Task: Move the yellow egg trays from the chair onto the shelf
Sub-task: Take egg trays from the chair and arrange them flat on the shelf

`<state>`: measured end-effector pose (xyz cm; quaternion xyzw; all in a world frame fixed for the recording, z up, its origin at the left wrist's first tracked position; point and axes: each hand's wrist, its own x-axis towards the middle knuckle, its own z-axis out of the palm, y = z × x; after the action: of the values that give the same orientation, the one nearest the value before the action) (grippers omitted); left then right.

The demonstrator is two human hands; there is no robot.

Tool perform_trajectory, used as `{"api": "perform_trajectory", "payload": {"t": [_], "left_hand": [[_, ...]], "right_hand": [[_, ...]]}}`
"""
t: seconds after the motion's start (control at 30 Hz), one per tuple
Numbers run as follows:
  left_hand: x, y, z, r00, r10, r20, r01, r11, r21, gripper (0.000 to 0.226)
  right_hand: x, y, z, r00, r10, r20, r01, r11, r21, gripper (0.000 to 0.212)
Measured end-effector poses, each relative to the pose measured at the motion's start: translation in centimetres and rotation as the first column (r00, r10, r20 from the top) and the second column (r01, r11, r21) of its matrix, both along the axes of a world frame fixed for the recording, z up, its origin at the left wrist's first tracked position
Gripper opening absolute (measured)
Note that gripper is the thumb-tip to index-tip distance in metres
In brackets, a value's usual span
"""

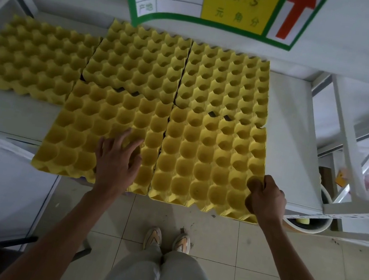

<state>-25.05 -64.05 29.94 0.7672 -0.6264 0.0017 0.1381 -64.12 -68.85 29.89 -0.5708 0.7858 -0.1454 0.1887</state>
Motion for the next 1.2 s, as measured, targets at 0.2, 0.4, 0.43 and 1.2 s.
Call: {"api": "perform_trajectory", "payload": {"t": [0.2, 0.4, 0.43, 1.2], "left_hand": [[0.0, -0.1, -0.1, 1.0, 0.008, -0.008, -0.008, 1.0, 0.01, 0.046], [0.1, -0.2, -0.7, 0.999, 0.013, -0.033, -0.014, 1.0, -0.018, 0.044], [0.1, -0.3, -0.8, 0.999, 0.018, -0.033, -0.019, 0.999, -0.027, 0.043], [0.0, 0.0, -0.4, 0.998, 0.038, -0.05, -0.041, 0.998, -0.055, 0.04]], "right_hand": [[-0.5, -0.4, 1.7, 0.999, 0.015, 0.039, -0.02, 0.991, 0.135, 0.019], [-1.4, -3.5, 3.6, 0.985, 0.007, 0.172, -0.023, 0.996, 0.086, 0.067], [-1.0, -4.3, 3.4, 0.97, 0.006, 0.245, -0.011, 1.0, 0.02, 0.066], [3.1, -9.0, 1.1, 0.921, -0.244, 0.304, 0.294, 0.947, -0.13, 0.04]]}}
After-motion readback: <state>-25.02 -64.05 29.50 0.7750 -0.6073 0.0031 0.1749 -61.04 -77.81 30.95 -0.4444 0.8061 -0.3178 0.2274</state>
